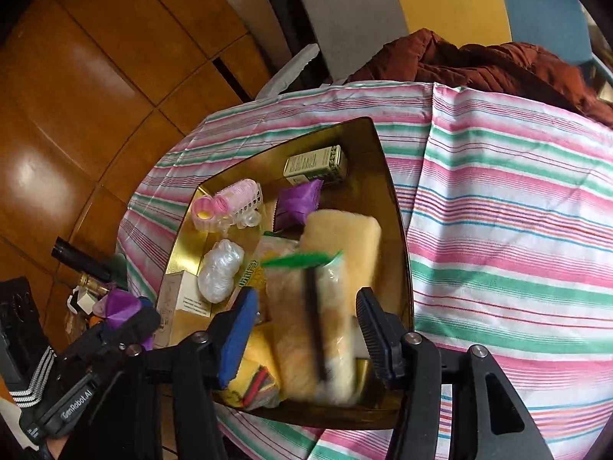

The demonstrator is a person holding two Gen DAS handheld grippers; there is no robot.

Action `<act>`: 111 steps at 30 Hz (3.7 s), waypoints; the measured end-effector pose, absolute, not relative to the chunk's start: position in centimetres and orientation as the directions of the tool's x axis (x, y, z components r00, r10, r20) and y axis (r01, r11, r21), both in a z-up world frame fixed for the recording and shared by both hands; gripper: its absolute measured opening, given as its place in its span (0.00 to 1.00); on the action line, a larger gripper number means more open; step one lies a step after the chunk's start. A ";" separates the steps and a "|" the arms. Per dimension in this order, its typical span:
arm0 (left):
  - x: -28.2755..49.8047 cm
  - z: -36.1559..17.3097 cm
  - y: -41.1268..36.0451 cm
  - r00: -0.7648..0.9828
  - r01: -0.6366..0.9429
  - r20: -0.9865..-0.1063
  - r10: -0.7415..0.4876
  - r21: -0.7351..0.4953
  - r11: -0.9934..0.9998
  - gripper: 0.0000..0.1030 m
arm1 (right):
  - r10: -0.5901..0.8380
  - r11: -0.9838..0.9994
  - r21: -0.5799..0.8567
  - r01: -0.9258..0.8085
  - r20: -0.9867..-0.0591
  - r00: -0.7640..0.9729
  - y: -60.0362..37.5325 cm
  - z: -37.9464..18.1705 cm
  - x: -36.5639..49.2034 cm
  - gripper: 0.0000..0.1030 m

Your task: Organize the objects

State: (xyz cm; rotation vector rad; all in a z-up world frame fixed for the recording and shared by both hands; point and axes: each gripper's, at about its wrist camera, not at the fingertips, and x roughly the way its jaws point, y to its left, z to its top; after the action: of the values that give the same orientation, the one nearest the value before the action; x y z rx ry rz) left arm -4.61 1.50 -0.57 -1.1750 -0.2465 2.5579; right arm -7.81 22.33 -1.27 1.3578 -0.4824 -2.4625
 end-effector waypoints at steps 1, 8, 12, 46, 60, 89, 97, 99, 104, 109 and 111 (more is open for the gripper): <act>-4.9 -0.7 2.0 -0.609 -0.215 -0.709 0.355 -0.283 -0.935 0.34 | -0.398 -0.905 0.417 0.085 -0.758 -0.517 22.4 -1.3 -7.7 0.53; -7.9 -3.2 4.6 -0.539 -0.198 -0.760 0.363 -0.304 -0.932 0.34 | -0.373 -0.910 0.411 0.054 -0.757 -0.537 23.5 -1.3 -6.0 0.57; -9.3 -4.1 6.0 -0.530 -0.189 -0.776 0.341 -0.284 -0.940 0.34 | -0.337 -0.926 0.376 0.047 -0.762 -0.553 23.8 -1.2 -5.0 0.59; -3.7 0.1 0.2 -0.689 -0.130 -0.703 0.176 -0.119 -0.984 0.58 | -0.184 -0.969 0.056 0.242 -0.815 -0.549 16.0 -3.5 -4.9 0.63; -1.6 1.2 2.1 -0.739 -0.115 -0.666 0.106 -0.030 -0.993 0.65 | -0.193 -0.979 0.103 0.178 -0.765 -0.614 17.1 -1.7 -3.0 0.86; 0.9 2.3 2.6 -0.772 -0.017 -0.636 0.009 0.007 -1.000 0.61 | -0.059 -0.998 0.053 0.032 -0.665 -0.744 18.3 0.6 0.5 1.00; 1.0 2.3 2.7 -0.770 -0.031 -0.638 0.025 -0.002 -1.000 0.61 | -0.056 -0.998 0.046 0.034 -0.672 -0.738 18.0 0.5 0.4 1.00; 1.0 2.2 2.7 -0.766 -0.033 -0.643 0.027 -0.002 -0.999 0.61 | -0.054 -0.998 0.043 0.034 -0.675 -0.735 18.0 0.4 0.3 1.00; 0.8 1.9 2.8 -0.757 -0.042 -0.653 0.027 0.007 -0.999 0.61 | -0.053 -0.999 0.041 0.035 -0.682 -0.729 18.0 0.2 0.2 1.00; 0.5 1.6 2.6 -0.746 -0.045 -0.665 0.034 0.000 -0.999 0.61 | -0.053 -0.999 0.040 0.036 -0.688 -0.724 17.9 0.0 0.0 1.00; 0.4 1.4 2.5 -0.742 -0.045 -0.669 0.036 -0.004 -0.999 0.61 | -0.052 -0.999 0.038 0.036 -0.690 -0.722 17.8 -0.1 -0.1 1.00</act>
State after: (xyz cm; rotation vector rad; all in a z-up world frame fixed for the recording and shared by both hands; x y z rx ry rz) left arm 0.42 2.51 1.44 -1.1104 0.0187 2.8924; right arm -0.09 17.84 -0.11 1.1515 -0.0336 -2.8718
